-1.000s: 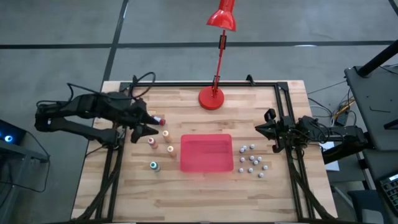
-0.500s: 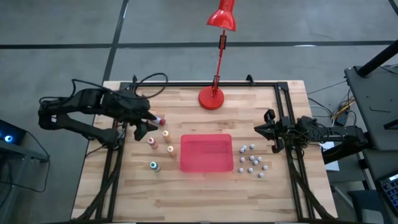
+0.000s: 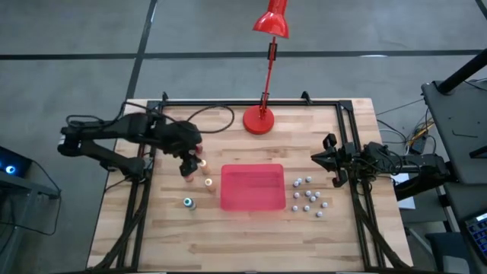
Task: Pick & Place food coloring
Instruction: Put the top large yellow food coloring bottle into the red bin
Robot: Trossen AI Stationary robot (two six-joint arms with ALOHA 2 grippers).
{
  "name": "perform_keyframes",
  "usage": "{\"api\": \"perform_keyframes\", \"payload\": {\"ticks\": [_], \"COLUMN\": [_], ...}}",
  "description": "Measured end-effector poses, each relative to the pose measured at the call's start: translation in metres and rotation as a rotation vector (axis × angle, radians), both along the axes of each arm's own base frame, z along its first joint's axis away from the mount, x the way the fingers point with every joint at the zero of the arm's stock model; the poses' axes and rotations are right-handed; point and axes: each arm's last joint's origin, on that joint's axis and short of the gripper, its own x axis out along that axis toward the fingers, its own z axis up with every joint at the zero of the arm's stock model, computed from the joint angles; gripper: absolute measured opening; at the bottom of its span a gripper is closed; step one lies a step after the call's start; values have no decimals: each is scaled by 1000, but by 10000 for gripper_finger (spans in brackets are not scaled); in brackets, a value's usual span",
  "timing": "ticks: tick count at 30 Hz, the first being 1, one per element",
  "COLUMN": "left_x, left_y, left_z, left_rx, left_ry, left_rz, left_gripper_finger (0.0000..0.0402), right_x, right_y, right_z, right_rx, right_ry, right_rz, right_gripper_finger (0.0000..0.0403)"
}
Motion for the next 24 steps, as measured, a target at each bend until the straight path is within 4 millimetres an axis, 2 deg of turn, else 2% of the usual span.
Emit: {"api": "perform_keyframes", "payload": {"ticks": [9,15,24], "left_x": [25,31,40], "left_y": [0,1,12], "left_z": [-21,-33,-46], "left_rx": [17,14,83], "left_ry": [111,218,313], "left_rz": [-7,10,-100], "left_gripper_finger": [222,222,222], "right_x": [0,0,0], "right_y": [0,0,0], "right_z": [0,0,0], "right_rx": [0,0,0], "right_ry": [0,0,0], "right_rz": [0,0,1], "right_gripper_finger": [29,29,29]}}
